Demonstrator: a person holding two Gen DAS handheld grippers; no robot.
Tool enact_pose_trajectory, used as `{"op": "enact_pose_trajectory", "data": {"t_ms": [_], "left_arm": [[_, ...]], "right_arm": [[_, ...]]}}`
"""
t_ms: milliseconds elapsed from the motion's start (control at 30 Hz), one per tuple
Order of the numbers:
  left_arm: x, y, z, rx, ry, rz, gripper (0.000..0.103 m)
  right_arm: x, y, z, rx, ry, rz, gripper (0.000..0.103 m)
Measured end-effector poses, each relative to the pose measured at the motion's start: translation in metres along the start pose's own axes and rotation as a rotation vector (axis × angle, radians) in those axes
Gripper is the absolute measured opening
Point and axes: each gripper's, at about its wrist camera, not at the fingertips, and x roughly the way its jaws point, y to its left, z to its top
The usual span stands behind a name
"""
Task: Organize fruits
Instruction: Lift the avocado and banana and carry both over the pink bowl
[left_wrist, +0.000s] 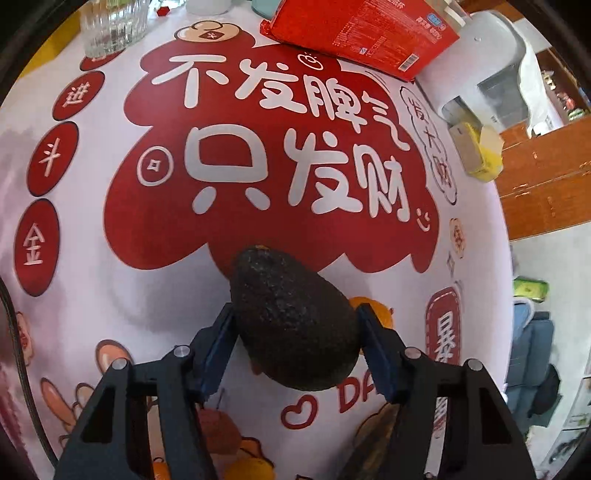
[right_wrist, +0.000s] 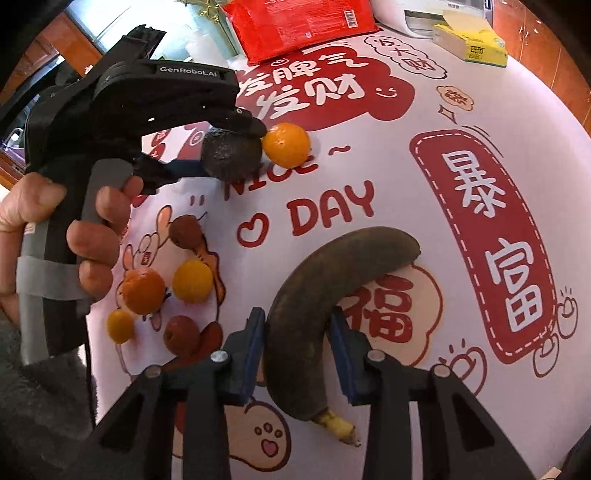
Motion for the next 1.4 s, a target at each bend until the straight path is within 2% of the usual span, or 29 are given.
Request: {"op": "enact_pose_trajectory", "data": {"t_ms": [100,267,500,700,900,1133,1233,1400], "left_arm": [[-0.007,-0.001,-0.006,0.018,-0.028,0.025,0.062],[-0.037,-0.003,-0.021,0.061,-0.08,0.019,0.061],[-0.105,-0.009,-0.053,0.148,-0.16,0.02,0.062],[-0.163,0.006,-0.087,0.187,-0.224,0.048,0.062],[-0.222,0.043,-0.109,0.167,-0.303,0.113,0.062],[-0.29,0.108,-0.133,0.091,-0.414,0.217,0.062],[-0.306,0.135,-0.139,0.07,-0.444,0.279,0.062],[-0.317,0.178,-0.146,0.025,-0.444,0.293,0.062]], "right_arm": [[-0.004,-0.003,0.0,0.002,-0.01,0.037,0.035],[-0.011,-0.005,0.001,-0.005,-0.027,0.046,0.035],[-0.035,0.006,0.002,-0.052,-0.084,0.056,0.035],[-0.065,0.034,0.003,-0.138,-0.153,0.05,0.035],[-0.097,0.081,0.007,-0.242,-0.223,0.082,0.035],[-0.127,0.161,0.017,-0.378,-0.303,0.169,0.035],[-0.131,0.195,0.022,-0.424,-0.323,0.207,0.035],[-0.122,0.243,0.031,-0.482,-0.332,0.249,0.035]]}}
